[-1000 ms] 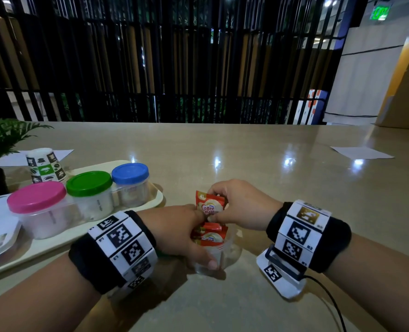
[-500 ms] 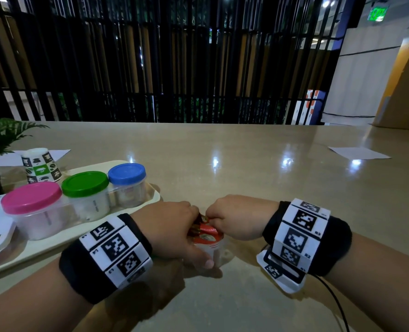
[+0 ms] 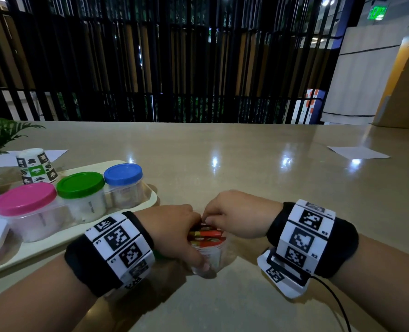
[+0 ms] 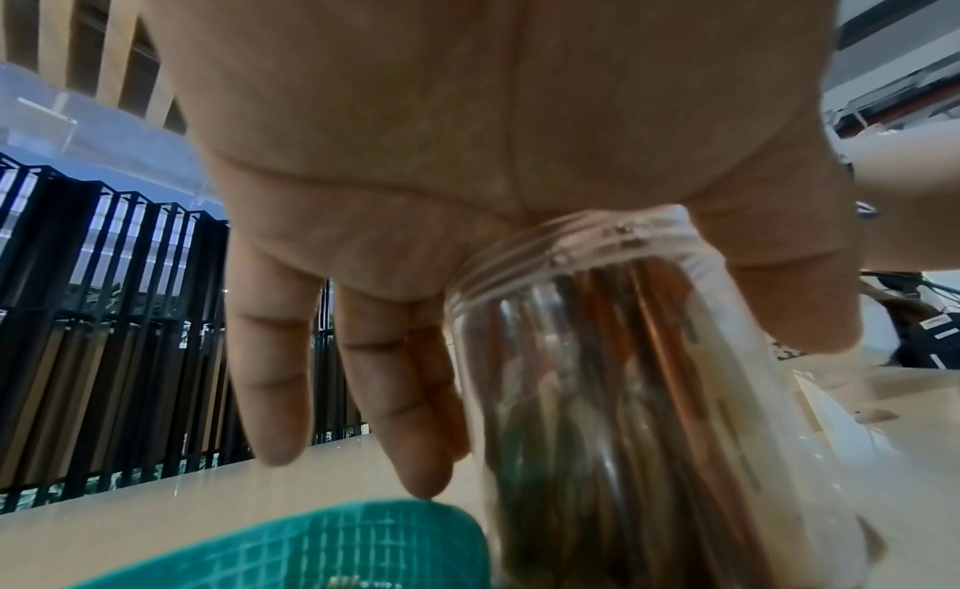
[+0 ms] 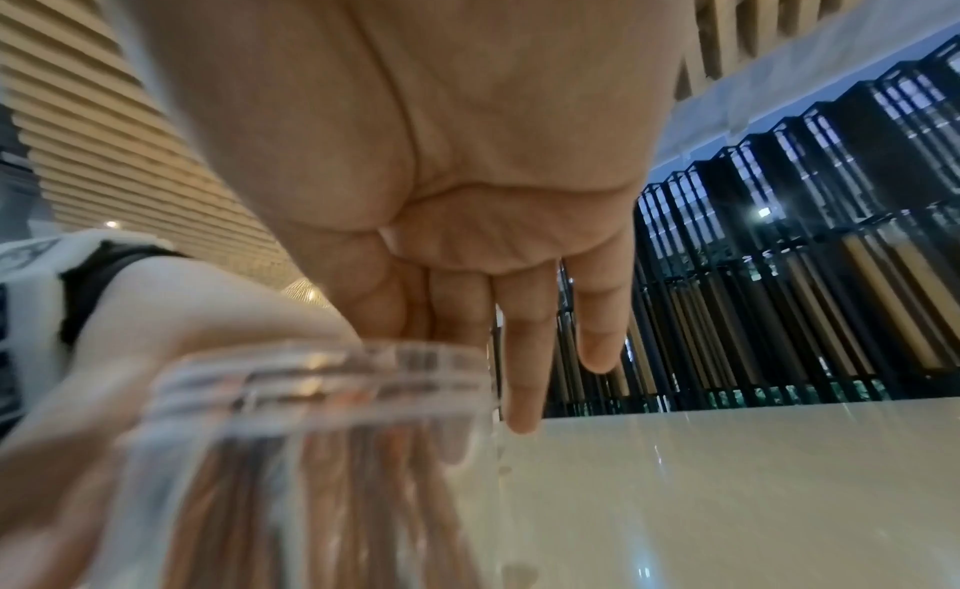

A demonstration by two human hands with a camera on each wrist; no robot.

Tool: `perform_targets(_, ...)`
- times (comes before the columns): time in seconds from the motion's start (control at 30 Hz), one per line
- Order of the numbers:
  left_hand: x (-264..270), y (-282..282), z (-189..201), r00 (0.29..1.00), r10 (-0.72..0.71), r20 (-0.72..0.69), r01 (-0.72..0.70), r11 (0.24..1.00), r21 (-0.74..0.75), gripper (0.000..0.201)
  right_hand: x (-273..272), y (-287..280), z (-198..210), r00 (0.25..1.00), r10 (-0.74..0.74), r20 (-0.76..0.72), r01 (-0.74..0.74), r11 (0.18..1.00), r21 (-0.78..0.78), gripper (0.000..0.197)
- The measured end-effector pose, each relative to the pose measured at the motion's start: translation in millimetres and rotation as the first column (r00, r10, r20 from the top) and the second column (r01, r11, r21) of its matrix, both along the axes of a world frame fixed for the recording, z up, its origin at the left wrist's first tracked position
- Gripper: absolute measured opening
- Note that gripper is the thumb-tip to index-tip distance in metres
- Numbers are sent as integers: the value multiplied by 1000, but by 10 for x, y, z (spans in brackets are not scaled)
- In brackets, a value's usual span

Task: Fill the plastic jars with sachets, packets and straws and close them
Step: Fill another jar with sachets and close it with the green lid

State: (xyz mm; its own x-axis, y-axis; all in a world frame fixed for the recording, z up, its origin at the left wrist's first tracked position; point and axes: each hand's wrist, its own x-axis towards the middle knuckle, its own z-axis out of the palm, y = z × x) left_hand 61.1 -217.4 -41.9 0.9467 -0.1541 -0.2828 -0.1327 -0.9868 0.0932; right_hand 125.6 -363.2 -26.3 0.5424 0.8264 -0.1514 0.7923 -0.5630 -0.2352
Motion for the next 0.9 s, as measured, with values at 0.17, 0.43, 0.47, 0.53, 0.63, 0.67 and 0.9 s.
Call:
perform_targets(0.17, 4, 9, 12, 1000, 1, -29, -1, 1000, 3, 70, 336, -304, 303, 973, -205, -105, 227, 929, 291, 15)
perform_targets(0.43, 16, 19, 16, 998, 6, -57, -8, 1000, -23, 64, 983, -670, 74, 890, -448, -82, 441, 892, -98, 8)
perform_targets(0.47, 21, 22, 15, 998, 6, -61, -8, 1000, -28, 64, 1001, -673, 8, 892, -449, -50, 436, 884, -167, 8)
perform_targets(0.53, 28, 28, 12, 998, 5, -68, -8, 999, -42, 63, 990, -648, -102, 898, -440, -1, 422, 863, -279, 33)
perform_targets(0.63, 38, 39, 3, 997, 2, -71, -6, 998, -61, 61, 924, -557, -205, 910, -402, 101, 412, 845, -340, 60)
perform_targets(0.67, 41, 43, -1, 997, 7, -71, -12, 997, -71, 60, 911, -526, -234, 911, -386, 147, 413, 843, -346, 63)
perform_targets(0.9, 61, 62, -15, 997, 12, -73, -18, 997, -80, 61, 716, -308, -295, 907, -233, 349, 357, 866, -349, 22)
